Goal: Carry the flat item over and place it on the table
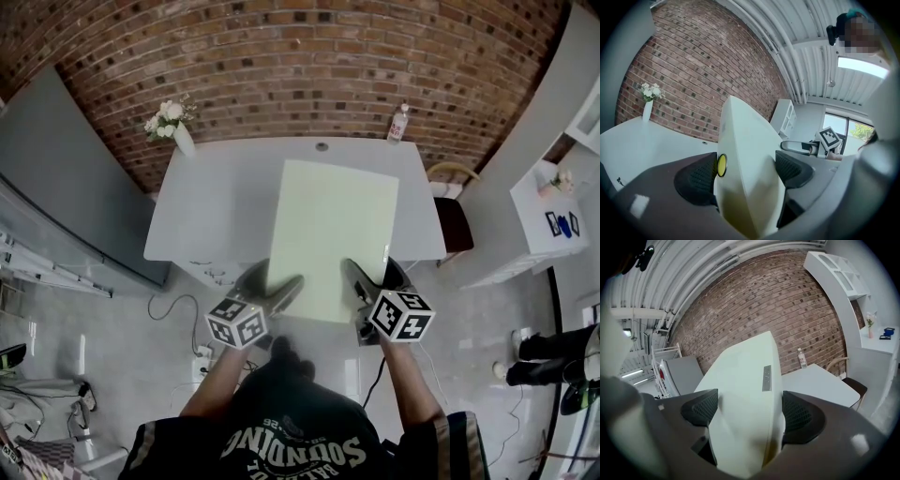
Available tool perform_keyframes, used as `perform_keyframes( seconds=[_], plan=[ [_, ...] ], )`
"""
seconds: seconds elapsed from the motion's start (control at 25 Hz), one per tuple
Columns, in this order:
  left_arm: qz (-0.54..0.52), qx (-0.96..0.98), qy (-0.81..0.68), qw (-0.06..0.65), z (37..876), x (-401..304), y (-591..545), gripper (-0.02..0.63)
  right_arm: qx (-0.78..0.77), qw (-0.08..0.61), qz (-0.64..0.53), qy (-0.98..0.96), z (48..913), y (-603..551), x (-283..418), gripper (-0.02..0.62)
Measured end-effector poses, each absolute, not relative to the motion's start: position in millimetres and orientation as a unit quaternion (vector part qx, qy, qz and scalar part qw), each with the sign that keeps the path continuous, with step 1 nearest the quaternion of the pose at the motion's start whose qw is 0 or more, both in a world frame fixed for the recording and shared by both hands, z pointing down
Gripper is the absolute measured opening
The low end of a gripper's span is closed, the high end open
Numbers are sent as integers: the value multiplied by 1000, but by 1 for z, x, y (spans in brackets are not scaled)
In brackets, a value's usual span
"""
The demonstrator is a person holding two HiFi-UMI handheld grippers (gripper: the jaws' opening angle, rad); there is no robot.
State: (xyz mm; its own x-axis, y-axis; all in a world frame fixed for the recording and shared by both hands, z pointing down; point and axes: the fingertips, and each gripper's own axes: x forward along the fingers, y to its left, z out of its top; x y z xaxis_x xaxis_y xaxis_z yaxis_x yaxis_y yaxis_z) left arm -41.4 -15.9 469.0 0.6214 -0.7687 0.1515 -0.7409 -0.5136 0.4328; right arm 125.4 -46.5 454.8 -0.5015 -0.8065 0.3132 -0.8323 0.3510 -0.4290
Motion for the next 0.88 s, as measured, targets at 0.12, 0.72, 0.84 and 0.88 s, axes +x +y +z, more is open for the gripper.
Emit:
perform_keyframes(
  seconds=[0.12, 0.72, 0.84, 0.88],
  plan=[
    [-31, 868, -435, 236, 473, -41, -27, 394, 498, 26, 274, -822, 457, -58, 126, 426],
    [-36, 867, -433, 245, 488, -32, -149, 393, 502, 37, 272, -820, 470, -180, 135, 425],
    [-38, 864, -436, 249, 492, -37, -185, 393, 498, 41, 274, -822, 473, -217, 129, 423],
    [-39, 863, -438, 249, 493, -39, -197, 394, 497, 42, 274, -823, 474, -230, 126, 423]
  ],
)
